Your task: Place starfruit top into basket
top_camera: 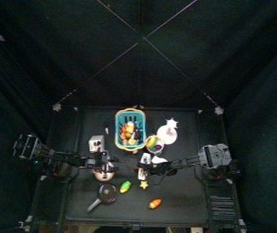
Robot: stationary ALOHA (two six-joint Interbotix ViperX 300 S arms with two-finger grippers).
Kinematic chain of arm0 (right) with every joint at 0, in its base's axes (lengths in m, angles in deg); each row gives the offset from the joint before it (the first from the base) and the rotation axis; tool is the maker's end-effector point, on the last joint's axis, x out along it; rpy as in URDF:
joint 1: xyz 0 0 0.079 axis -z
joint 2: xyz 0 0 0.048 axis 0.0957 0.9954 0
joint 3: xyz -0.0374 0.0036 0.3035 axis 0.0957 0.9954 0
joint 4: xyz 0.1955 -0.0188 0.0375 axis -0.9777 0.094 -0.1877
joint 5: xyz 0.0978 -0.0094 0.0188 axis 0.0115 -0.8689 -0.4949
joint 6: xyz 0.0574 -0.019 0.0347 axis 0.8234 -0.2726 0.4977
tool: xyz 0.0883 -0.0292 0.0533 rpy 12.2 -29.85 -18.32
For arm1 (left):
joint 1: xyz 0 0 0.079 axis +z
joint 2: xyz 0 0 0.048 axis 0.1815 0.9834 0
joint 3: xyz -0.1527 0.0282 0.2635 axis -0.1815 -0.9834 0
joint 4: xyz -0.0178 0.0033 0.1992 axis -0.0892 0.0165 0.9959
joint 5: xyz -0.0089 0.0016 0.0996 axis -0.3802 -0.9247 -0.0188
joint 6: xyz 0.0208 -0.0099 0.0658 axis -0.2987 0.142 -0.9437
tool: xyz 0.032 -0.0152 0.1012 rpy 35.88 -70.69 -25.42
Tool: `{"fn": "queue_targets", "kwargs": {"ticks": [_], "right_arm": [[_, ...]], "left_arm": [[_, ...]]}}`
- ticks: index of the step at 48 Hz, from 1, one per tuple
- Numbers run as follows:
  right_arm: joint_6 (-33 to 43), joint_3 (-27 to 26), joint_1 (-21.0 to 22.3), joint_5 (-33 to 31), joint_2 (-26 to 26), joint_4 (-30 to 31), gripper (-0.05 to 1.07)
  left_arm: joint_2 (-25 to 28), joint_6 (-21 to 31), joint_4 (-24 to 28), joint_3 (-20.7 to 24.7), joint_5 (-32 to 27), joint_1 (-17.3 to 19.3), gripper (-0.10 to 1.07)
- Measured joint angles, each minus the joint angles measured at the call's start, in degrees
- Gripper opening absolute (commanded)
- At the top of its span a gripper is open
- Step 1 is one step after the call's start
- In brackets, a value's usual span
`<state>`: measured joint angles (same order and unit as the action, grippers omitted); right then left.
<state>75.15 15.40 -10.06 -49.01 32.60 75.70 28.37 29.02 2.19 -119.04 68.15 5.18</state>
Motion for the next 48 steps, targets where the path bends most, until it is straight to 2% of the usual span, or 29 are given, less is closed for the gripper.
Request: {"fn": "queue_targets", "kwargs": {"ticks": [10, 20, 29, 34, 40, 48], "right_arm": [[-0.18, 0.0, -0.26, 0.0, -0.7, 0.97, 0.78], [-0.26, -0.97, -1.23, -0.09, -7.12, 4.83, 0.78], [0.35, -3.52, 0.18, 0.44, -11.34, 10.55, 0.78], [0.7, -5.01, 4.04, 1.32, -11.16, 12.3, 0.79], [0.88, -6.94, 10.55, 4.13, -8.61, 11.87, 0.79], [0.88, -9.58, 17.93, 11.16, -3.6, 4.66, 0.79]], "left_arm": [[0.0, 0.0, 0.0, 0.0, 0.0, -0.09, 0.76], [0.09, 0.0, 0.0, 0.0, 0.0, -0.09, 0.76], [0.0, 0.0, 0.0, 0.0, 0.0, 0.0, 0.76], [0.0, 0.0, 0.0, 0.0, 0.0, 0.0, 0.76], [0.09, -0.09, 0.0, 0.0, 0.0, 0.0, 0.76], [0.09, -0.09, 0.0, 0.0, 0.0, -0.09, 0.76]]}}
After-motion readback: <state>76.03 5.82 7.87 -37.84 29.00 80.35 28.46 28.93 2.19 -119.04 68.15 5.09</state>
